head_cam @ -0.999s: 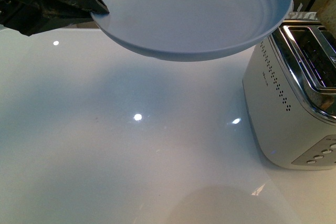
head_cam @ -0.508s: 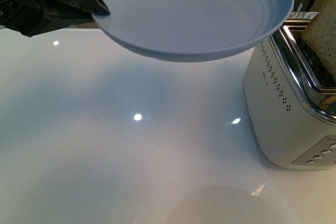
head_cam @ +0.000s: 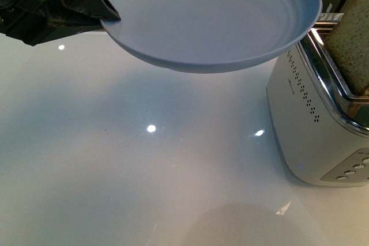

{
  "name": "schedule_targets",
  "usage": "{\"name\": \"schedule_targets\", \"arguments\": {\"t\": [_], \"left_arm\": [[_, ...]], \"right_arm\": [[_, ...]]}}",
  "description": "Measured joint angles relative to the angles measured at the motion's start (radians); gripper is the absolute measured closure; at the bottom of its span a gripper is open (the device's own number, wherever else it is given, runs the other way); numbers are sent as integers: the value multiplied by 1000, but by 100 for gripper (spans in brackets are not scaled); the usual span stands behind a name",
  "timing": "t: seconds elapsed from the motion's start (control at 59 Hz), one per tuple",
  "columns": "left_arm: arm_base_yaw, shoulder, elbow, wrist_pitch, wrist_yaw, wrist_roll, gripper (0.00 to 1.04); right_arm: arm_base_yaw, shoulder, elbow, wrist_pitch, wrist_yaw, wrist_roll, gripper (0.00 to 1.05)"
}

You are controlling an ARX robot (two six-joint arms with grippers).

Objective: Left arm holds plate, right arm toasts bread

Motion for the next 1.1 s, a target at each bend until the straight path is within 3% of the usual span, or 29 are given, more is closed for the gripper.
{"name": "schedule_targets", "arguments": {"t": [1.033,1.101], "left_arm": [[0,2,-2,6,3,-1,102],[0,2,-2,6,3,-1,102]], "right_arm": [[10,88,-130,134,-14,43,102],[10,88,-131,135,-14,44,95]]}}
